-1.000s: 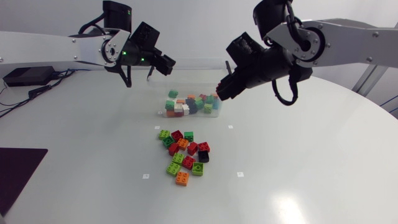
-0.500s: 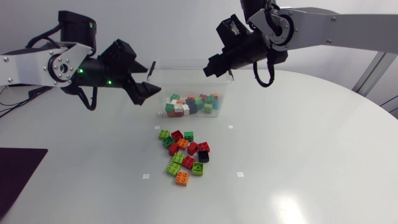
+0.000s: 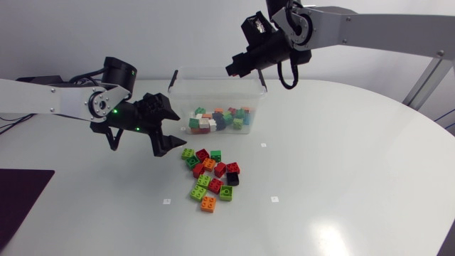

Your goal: Place the duplo bricks in the container

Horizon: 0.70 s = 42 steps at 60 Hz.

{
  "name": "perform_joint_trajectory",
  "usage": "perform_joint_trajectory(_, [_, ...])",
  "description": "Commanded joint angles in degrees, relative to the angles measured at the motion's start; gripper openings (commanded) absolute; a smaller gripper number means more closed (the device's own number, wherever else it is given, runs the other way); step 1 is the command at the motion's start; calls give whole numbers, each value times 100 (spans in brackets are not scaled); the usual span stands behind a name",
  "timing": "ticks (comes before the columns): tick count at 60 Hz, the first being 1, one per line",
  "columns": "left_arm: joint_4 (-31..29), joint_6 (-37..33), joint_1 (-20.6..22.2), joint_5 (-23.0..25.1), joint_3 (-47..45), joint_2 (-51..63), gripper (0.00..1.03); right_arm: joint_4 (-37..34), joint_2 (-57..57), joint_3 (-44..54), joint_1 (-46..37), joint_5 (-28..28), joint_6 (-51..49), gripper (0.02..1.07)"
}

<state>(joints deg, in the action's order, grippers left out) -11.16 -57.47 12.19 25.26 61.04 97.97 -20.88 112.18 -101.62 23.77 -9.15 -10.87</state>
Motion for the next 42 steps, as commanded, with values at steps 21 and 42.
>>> perform_joint_trajectory(21, [35,-1055,-41,-12,-48,1004,96,-293,1218,-1457,-92,176,384,53])
perform_joint_trajectory(42, [70,-1442,47,-82,348,1620,96,-434,340,-780,-65,212,279,95])
